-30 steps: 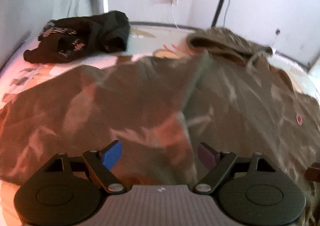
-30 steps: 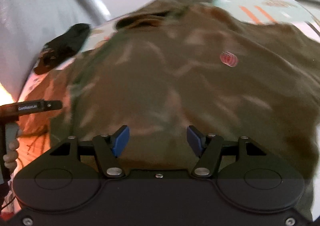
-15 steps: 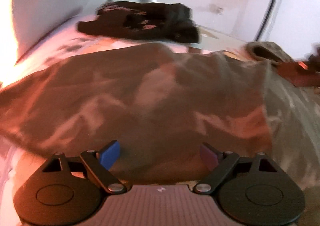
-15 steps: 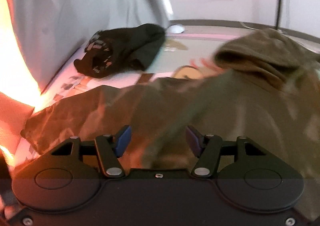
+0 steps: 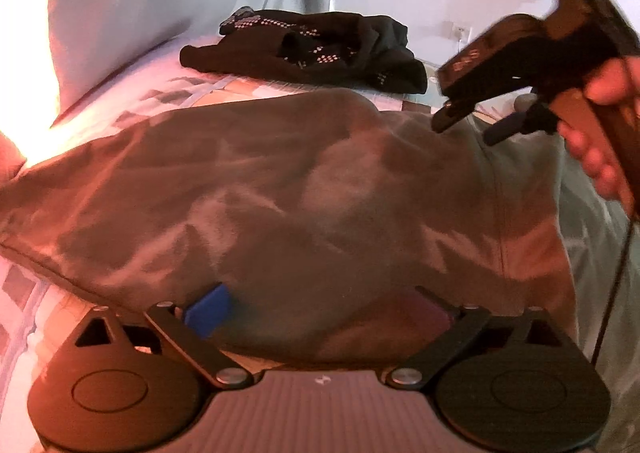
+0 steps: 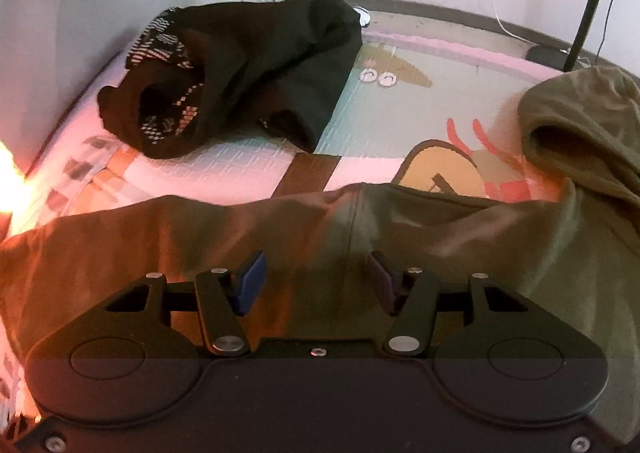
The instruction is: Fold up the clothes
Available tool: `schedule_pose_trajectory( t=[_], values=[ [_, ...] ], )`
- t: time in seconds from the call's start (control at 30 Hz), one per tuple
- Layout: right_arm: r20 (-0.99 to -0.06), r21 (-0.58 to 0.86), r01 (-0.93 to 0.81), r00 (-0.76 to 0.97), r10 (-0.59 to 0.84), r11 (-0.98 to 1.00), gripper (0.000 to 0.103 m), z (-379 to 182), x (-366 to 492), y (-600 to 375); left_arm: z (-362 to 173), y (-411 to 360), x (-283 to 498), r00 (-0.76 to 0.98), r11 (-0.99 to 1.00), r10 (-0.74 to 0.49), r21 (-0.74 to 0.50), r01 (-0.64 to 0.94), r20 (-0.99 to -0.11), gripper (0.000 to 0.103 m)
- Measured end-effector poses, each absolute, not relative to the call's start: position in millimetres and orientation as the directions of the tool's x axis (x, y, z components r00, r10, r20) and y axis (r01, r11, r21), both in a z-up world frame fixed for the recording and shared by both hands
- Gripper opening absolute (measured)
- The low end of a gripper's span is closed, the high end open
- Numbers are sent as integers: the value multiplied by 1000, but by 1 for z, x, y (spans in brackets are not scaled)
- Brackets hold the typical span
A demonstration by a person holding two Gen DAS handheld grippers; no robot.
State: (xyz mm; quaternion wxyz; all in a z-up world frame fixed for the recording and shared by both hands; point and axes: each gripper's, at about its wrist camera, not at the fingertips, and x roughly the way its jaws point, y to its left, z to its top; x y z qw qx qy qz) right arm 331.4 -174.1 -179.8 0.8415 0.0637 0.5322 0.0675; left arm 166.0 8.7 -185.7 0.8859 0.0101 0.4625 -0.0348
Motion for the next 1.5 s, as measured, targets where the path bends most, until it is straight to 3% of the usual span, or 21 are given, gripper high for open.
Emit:
schedule_pose_trajectory(
  t=[0.03,0.17,0.23,0.27,0.57,1.0,1.13,1.17,1.2,1.5],
  values=[
    [-890,174,-38,421,173,984,45,-183,333,-173,-186,7,165,573,997,-47,-2,80,-818,98],
    [-893,162,-1,426,147,987,38,-192,339,-173,-187,3,160,577,994,-52,15,111,-815,98],
    [-891,123,-7,439,113,992,13,-193,340,-171,-188,3,160,577,993,-58,13,119,-815,98],
    [-891,110,-20,441,107,994,9,-194,341,-170,-188,4,160,576,993,-62,10,120,-815,98],
    [-878,48,-57,473,69,997,3,-192,350,-155,-188,13,165,577,996,-45,8,89,-816,99],
    [-858,136,38,504,99,990,4,-199,369,-154,-189,29,182,592,1000,27,18,-22,-806,103],
    [-864,91,-18,496,88,996,15,-194,365,-148,-189,29,181,598,1000,25,14,-23,-801,103],
    [-863,110,-25,494,108,994,23,-190,362,-149,-189,29,181,598,1000,20,11,-19,-801,103],
    [-861,131,-31,492,129,991,39,-186,359,-151,-188,30,180,598,1000,12,4,-15,-801,103],
    [-832,137,-210,507,227,968,42,-136,287,-143,-180,45,167,572,996,-57,-86,-24,-818,102]
  ],
)
